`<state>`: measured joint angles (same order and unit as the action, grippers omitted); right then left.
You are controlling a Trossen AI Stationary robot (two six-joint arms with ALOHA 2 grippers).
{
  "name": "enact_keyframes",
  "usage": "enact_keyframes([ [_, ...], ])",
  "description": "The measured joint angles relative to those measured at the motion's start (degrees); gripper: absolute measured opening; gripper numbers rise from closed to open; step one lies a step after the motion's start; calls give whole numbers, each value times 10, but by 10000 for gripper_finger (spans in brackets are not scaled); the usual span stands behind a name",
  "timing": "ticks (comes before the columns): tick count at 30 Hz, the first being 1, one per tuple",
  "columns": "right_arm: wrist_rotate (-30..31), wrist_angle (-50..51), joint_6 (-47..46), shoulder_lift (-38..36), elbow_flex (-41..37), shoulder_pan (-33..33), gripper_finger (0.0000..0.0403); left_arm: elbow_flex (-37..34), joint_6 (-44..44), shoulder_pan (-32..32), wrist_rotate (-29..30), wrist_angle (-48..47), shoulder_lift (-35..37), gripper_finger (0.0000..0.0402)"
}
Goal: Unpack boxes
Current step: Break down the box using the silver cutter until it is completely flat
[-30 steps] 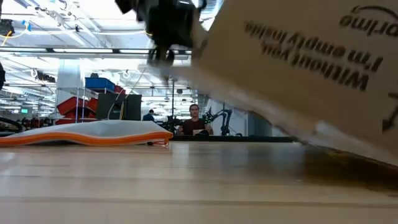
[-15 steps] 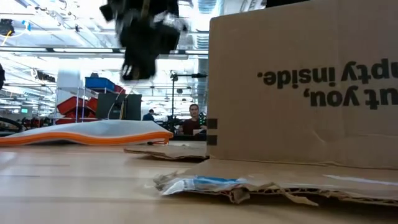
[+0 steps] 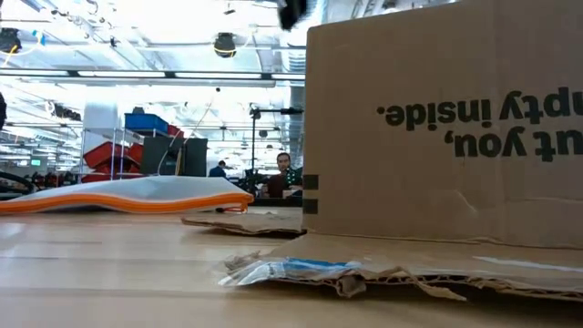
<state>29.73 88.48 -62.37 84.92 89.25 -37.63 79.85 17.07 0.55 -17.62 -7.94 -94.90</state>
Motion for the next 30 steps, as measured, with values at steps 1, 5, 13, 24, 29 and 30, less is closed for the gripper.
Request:
enact_keyframes([
  [1,0,-5,-32,-2,-11,-13,118,0,-5,4,-5,14,-23,66],
  [5,0,13,-173,-6,-56,-49,118,0,-11,16,-13,-5,-90,65],
  [13,-4,2,-292,-5,-120,-94,118,4,-81,29,66,-278,-60,44],
  [24,19,-19,-192,-5,-130,-23,118,-9,-81,22,122,-409,156,35],
  [29,-5,-16,-13,-5,-130,62,118,-9,-110,21,121,-415,233,35],
  [30,-29,-5,21,-5,-130,86,118,-9,-119,24,123,-422,243,35],
])
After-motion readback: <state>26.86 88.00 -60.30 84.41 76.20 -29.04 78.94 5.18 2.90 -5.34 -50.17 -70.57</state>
